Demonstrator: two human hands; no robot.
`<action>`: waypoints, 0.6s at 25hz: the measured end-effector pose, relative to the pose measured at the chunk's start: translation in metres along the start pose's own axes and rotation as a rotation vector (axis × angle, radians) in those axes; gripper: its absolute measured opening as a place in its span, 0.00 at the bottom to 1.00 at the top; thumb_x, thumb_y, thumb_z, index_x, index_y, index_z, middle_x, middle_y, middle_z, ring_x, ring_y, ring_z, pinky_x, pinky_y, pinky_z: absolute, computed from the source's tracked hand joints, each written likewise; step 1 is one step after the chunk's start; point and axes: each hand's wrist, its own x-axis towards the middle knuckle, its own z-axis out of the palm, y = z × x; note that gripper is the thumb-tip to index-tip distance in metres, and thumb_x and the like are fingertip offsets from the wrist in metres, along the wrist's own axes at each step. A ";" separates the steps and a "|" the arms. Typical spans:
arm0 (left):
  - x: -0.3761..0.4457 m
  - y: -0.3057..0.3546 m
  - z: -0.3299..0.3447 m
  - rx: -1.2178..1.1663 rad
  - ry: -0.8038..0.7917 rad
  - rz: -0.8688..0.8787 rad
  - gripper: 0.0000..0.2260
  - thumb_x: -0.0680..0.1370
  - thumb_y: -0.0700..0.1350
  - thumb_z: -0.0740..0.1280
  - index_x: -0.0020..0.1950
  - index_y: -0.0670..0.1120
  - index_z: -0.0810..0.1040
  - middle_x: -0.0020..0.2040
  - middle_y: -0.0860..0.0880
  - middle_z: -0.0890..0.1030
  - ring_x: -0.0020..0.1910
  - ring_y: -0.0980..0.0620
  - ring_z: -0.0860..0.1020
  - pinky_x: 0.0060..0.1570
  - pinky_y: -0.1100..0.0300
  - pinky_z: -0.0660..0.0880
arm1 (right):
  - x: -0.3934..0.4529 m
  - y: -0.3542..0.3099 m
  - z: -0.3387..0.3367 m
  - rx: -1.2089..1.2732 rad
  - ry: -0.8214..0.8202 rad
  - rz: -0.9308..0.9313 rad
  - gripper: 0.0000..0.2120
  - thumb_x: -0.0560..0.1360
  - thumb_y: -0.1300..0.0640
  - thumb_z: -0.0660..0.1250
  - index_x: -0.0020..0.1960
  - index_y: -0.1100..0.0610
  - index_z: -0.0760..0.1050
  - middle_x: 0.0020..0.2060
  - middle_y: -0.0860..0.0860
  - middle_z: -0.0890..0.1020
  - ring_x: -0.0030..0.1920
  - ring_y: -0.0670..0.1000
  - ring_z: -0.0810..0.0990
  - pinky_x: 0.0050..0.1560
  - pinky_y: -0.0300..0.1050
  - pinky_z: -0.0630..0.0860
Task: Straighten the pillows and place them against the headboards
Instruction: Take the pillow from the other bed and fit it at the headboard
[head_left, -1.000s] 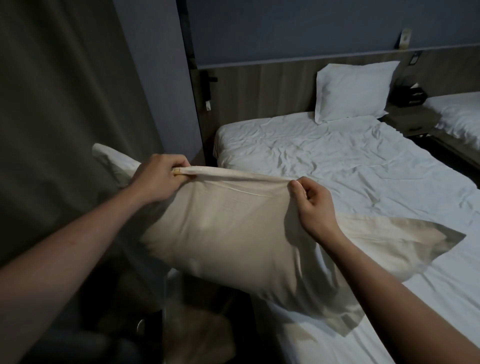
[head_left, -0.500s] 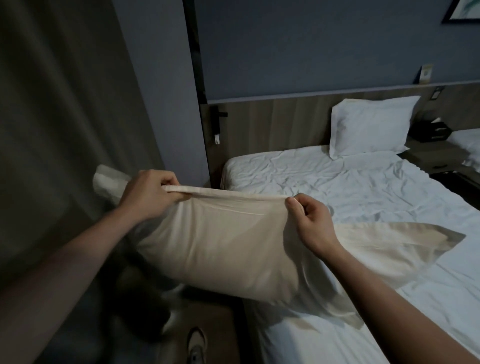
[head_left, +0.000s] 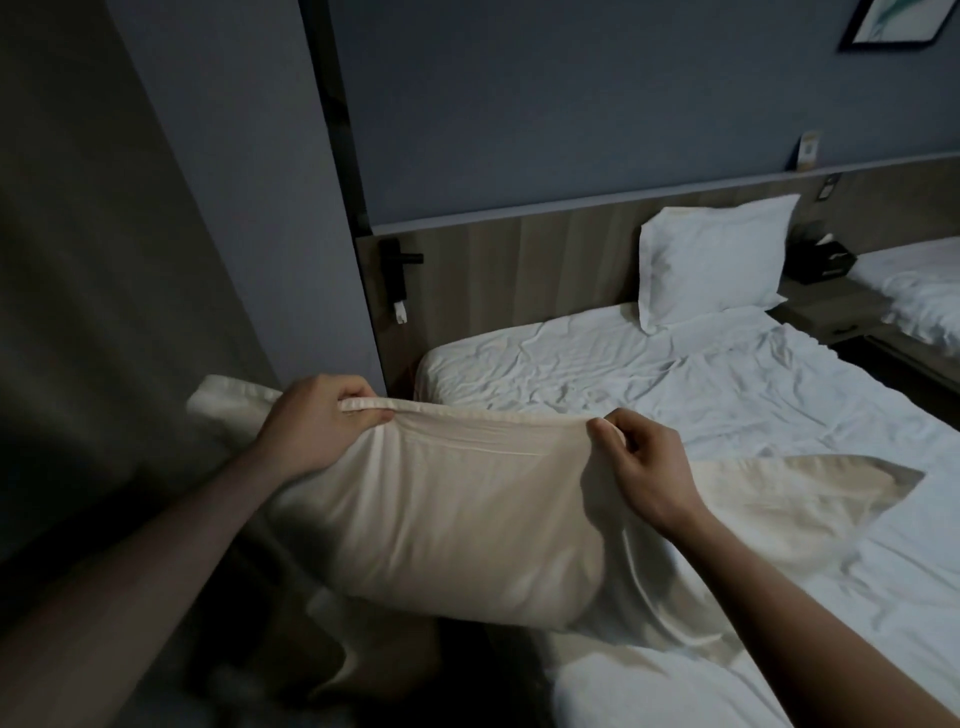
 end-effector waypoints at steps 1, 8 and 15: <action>0.015 -0.005 0.002 -0.010 -0.011 0.014 0.09 0.73 0.55 0.77 0.37 0.53 0.83 0.35 0.55 0.84 0.37 0.58 0.82 0.40 0.54 0.77 | 0.008 0.004 0.005 -0.017 0.007 0.025 0.20 0.83 0.52 0.67 0.37 0.64 0.72 0.32 0.63 0.73 0.31 0.45 0.67 0.33 0.46 0.67; 0.128 -0.024 0.026 -0.035 -0.056 0.083 0.10 0.74 0.54 0.77 0.35 0.53 0.82 0.35 0.60 0.83 0.36 0.60 0.80 0.36 0.57 0.74 | 0.091 0.041 0.033 -0.029 0.059 0.094 0.20 0.82 0.51 0.67 0.36 0.61 0.72 0.31 0.61 0.73 0.31 0.45 0.68 0.34 0.49 0.68; 0.223 -0.048 0.059 0.047 -0.081 0.054 0.14 0.74 0.55 0.76 0.32 0.54 0.77 0.33 0.60 0.81 0.33 0.59 0.78 0.35 0.57 0.73 | 0.204 0.092 0.061 -0.005 0.041 0.104 0.20 0.81 0.51 0.69 0.34 0.58 0.71 0.30 0.57 0.73 0.31 0.43 0.69 0.35 0.48 0.70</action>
